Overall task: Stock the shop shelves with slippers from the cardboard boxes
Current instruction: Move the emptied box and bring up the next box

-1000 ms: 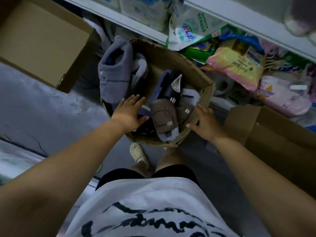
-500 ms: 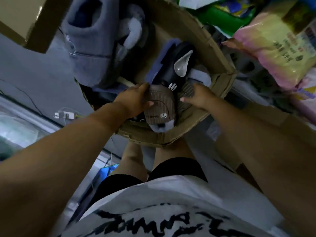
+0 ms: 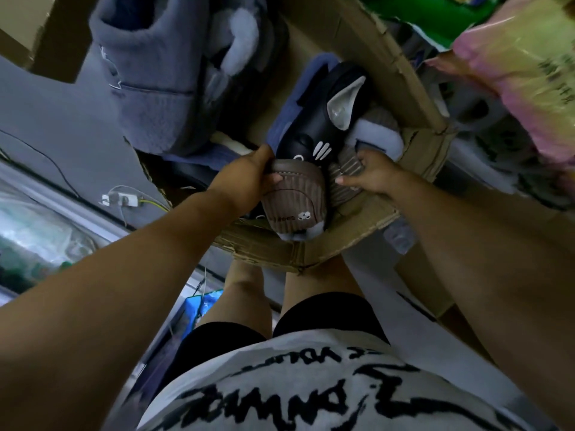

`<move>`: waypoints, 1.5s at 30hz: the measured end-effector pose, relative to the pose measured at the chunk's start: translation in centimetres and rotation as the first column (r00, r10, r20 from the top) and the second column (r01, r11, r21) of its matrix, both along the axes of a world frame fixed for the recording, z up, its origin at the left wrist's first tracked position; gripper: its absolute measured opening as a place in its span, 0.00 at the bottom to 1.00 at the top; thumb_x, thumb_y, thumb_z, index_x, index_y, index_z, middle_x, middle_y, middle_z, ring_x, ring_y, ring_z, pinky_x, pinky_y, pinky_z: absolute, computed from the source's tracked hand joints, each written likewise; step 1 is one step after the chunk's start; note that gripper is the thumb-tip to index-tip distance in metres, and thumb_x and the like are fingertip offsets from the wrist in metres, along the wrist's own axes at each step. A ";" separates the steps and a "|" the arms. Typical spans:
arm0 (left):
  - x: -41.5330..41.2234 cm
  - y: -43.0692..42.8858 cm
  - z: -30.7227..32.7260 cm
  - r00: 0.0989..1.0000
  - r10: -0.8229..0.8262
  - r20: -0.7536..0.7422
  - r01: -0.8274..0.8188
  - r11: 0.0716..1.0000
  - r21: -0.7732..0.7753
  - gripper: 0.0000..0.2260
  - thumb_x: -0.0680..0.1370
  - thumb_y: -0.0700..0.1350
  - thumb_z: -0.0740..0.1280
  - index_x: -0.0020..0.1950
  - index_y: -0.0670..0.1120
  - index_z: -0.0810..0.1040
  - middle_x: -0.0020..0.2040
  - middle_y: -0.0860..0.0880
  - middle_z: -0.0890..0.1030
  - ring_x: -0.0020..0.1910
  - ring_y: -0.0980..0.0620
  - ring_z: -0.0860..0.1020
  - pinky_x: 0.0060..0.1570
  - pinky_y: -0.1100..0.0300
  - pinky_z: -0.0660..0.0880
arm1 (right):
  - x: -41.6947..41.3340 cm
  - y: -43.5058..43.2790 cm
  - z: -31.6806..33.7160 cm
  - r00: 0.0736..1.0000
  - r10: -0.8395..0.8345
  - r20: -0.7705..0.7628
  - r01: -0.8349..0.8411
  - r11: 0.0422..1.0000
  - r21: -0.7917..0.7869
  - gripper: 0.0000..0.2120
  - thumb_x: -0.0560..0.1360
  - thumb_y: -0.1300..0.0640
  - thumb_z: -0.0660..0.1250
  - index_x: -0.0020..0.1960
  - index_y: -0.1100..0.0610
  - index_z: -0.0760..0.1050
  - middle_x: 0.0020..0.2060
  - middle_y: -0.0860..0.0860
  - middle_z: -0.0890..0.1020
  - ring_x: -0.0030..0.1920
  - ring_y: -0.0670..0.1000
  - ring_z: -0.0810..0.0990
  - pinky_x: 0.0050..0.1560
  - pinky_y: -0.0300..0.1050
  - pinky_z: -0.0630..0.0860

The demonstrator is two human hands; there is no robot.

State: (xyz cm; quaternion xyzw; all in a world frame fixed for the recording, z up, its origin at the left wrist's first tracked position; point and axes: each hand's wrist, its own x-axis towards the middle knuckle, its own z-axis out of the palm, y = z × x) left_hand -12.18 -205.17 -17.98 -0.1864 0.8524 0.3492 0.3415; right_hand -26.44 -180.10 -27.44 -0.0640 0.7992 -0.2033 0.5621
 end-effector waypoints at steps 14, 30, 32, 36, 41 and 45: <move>5.8 0.1 4.5 0.984 -0.008 -0.177 0.022 0.997 0.077 0.08 0.81 0.50 0.65 0.52 0.49 0.67 0.48 0.47 0.76 0.47 0.44 0.76 0.45 0.52 0.70 | 0.9 4.3 4.3 0.975 0.022 -0.221 -0.040 0.996 -0.074 0.25 0.68 0.47 0.81 0.59 0.59 0.80 0.55 0.55 0.84 0.55 0.53 0.80 0.54 0.43 0.71; 8.3 -4.9 11.0 0.944 0.247 -0.219 -0.253 0.968 0.004 0.17 0.84 0.55 0.62 0.51 0.41 0.72 0.42 0.44 0.77 0.43 0.43 0.76 0.43 0.51 0.71 | 9.1 2.2 13.2 0.794 -0.392 -0.465 0.276 0.913 -0.299 0.30 0.74 0.54 0.77 0.71 0.61 0.72 0.63 0.52 0.79 0.61 0.48 0.75 0.51 0.20 0.67; 9.4 -6.0 11.9 0.915 0.346 -0.207 -0.338 0.938 0.076 0.18 0.83 0.57 0.62 0.54 0.41 0.74 0.47 0.42 0.80 0.47 0.40 0.80 0.50 0.42 0.79 | 9.6 2.2 14.8 0.757 -0.422 -0.498 0.282 0.900 -0.333 0.30 0.76 0.52 0.75 0.73 0.60 0.70 0.67 0.53 0.77 0.66 0.50 0.74 0.59 0.29 0.67; 12.5 -7.8 13.7 0.839 0.522 -0.151 -0.496 0.849 0.180 0.14 0.85 0.49 0.60 0.58 0.38 0.73 0.52 0.38 0.79 0.51 0.40 0.81 0.55 0.41 0.81 | 10.6 2.5 17.1 0.708 -0.485 -0.513 0.328 0.869 -0.369 0.27 0.78 0.53 0.73 0.73 0.62 0.70 0.66 0.54 0.77 0.64 0.50 0.75 0.54 0.23 0.68; 16.5 -10.3 15.1 0.634 0.772 -0.037 -0.723 0.609 0.325 0.16 0.86 0.48 0.59 0.64 0.35 0.73 0.58 0.38 0.80 0.58 0.39 0.81 0.59 0.42 0.80 | 12.6 2.6 19.0 0.702 -0.477 -0.529 0.318 0.874 -0.367 0.24 0.77 0.50 0.73 0.69 0.61 0.75 0.63 0.55 0.80 0.63 0.55 0.78 0.62 0.43 0.73; 16.6 -9.8 16.2 0.449 0.892 0.061 -0.801 0.371 0.469 0.15 0.86 0.46 0.60 0.64 0.34 0.72 0.61 0.37 0.79 0.59 0.41 0.81 0.60 0.46 0.79 | 14.3 0.7 21.1 0.758 -0.410 -0.507 0.253 0.902 -0.351 0.15 0.80 0.51 0.70 0.62 0.58 0.78 0.53 0.51 0.82 0.53 0.52 0.80 0.45 0.34 0.73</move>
